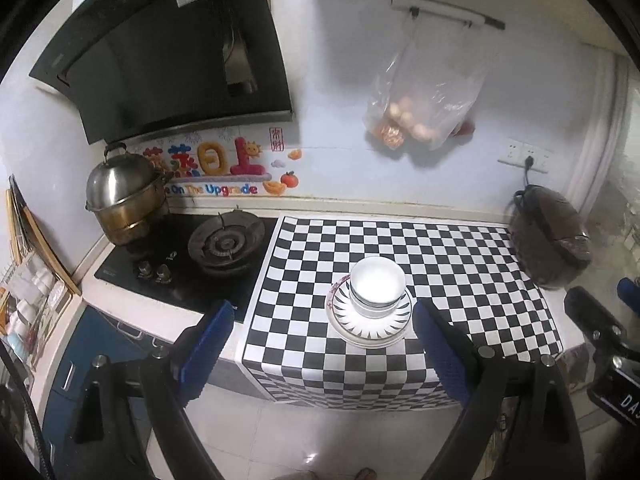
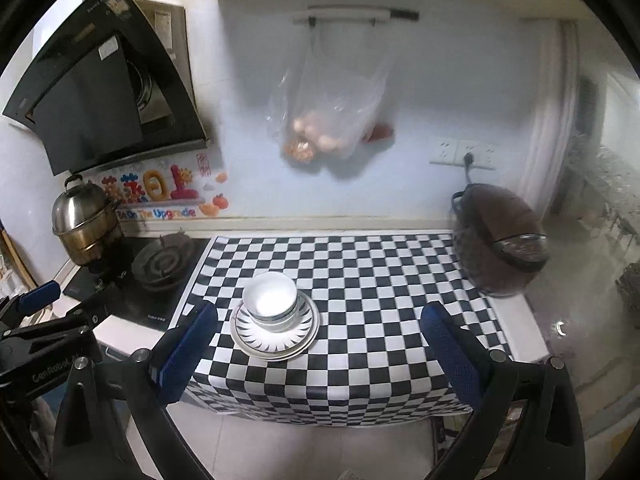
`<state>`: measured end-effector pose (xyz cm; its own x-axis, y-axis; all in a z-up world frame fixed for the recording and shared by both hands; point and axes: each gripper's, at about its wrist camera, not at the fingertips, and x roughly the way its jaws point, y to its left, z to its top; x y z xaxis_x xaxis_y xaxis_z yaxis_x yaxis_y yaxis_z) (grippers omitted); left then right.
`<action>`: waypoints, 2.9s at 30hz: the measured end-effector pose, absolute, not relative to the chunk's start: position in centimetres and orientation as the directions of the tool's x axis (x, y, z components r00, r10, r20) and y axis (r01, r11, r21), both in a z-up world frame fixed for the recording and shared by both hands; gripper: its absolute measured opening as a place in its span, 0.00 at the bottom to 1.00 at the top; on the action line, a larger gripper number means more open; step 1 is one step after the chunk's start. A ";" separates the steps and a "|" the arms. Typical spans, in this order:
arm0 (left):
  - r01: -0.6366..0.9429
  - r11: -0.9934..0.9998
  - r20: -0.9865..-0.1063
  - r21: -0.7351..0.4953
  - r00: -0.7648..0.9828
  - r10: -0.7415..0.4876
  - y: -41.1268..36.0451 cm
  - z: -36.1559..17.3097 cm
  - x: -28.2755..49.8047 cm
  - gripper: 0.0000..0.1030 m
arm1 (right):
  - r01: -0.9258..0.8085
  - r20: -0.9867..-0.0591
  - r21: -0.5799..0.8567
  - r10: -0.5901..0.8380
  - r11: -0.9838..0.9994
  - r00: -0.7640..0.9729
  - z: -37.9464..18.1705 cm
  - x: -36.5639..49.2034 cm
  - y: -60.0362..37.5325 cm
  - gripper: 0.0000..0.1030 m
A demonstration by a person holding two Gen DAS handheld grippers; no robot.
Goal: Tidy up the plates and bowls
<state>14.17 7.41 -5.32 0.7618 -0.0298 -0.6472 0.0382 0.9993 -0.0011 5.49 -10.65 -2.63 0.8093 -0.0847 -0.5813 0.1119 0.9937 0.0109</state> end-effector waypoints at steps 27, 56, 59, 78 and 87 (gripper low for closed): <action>0.081 0.997 -0.604 0.002 0.794 -0.063 11.7 -4.2 10.1 0.98 | 0.193 -0.593 -0.029 -0.172 0.981 0.787 -1.9 1.8 -5.2 1.00; 0.099 0.995 -0.576 0.003 0.813 -0.079 12.6 -2.7 9.5 0.99 | 0.218 -0.586 -0.033 -0.196 0.975 0.786 -1.6 1.1 -5.6 1.00; 0.102 0.995 -0.576 0.003 0.814 -0.082 12.5 -2.7 9.5 0.99 | 0.220 -0.586 -0.033 -0.197 0.975 0.786 -1.5 0.9 -5.7 1.00; 0.107 0.994 -0.578 0.002 0.812 -0.086 12.1 -2.4 9.4 0.99 | 0.230 -0.580 -0.031 -0.205 0.973 0.789 -1.3 0.7 -6.0 1.00; 0.106 0.994 -0.580 0.000 0.810 -0.086 12.1 -2.7 9.4 0.99 | 0.226 -0.577 -0.029 -0.201 0.974 0.792 -1.1 0.7 -5.6 1.00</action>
<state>9.42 12.14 -2.67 0.8099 -0.0857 -0.5803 0.1056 0.9944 0.0005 0.68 -5.62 -1.07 0.7916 -0.2011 -0.5770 0.2261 0.9737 -0.0293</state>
